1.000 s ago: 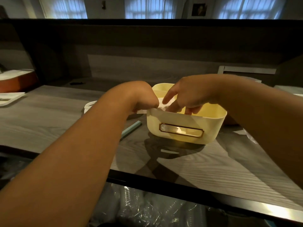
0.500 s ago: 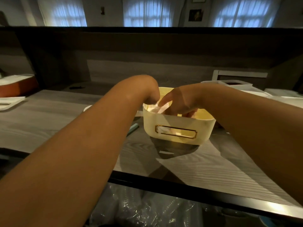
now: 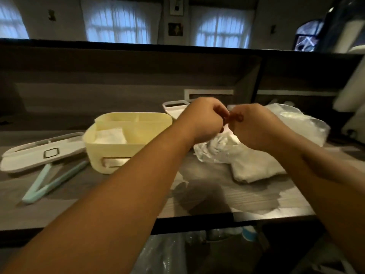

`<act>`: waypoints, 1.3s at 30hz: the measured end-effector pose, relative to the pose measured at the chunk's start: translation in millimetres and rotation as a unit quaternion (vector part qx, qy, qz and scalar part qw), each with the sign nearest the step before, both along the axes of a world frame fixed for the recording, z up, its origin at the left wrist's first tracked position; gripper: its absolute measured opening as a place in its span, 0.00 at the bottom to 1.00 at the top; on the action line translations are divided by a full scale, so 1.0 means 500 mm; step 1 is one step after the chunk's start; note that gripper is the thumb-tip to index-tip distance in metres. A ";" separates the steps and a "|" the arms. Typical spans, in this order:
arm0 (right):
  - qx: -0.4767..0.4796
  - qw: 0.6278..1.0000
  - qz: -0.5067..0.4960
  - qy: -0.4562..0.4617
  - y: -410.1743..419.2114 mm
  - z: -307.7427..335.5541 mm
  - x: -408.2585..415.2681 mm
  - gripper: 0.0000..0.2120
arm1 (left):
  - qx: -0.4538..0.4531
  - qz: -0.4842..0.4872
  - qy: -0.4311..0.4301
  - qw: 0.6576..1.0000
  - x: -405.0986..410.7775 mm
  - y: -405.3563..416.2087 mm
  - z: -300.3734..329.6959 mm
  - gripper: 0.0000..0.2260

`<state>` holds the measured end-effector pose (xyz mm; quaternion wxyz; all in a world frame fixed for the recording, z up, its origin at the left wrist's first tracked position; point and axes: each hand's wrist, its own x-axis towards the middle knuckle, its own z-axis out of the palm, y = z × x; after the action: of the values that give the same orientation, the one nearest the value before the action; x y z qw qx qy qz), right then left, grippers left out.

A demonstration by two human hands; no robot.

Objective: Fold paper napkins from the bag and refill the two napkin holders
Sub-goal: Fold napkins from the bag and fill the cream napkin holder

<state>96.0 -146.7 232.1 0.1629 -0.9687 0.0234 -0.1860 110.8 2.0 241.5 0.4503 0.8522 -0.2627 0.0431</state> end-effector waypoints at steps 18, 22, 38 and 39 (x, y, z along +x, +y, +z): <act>-0.035 0.991 -0.113 0.063 -0.181 -0.075 0.017 0.15 | 0.012 0.000 -0.014 1.000 0.087 -0.152 -0.187 0.16; -0.057 0.995 -0.068 0.037 -0.169 -0.077 0.049 0.14 | 0.061 0.008 -0.005 0.998 0.110 -0.155 -0.190 0.22; -0.208 0.955 -0.078 0.195 -0.116 -0.096 0.142 0.15 | 0.006 0.083 -0.076 0.994 0.134 -0.146 -0.197 0.15; -0.217 0.952 -0.072 0.206 -0.114 -0.095 0.141 0.15 | 0.004 0.084 -0.082 0.993 0.134 -0.146 -0.196 0.15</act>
<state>166.5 -203.9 184.9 -0.0734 -0.9937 0.0848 0.0054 177.6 -71.2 143.3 0.4188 0.8666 -0.2262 0.1496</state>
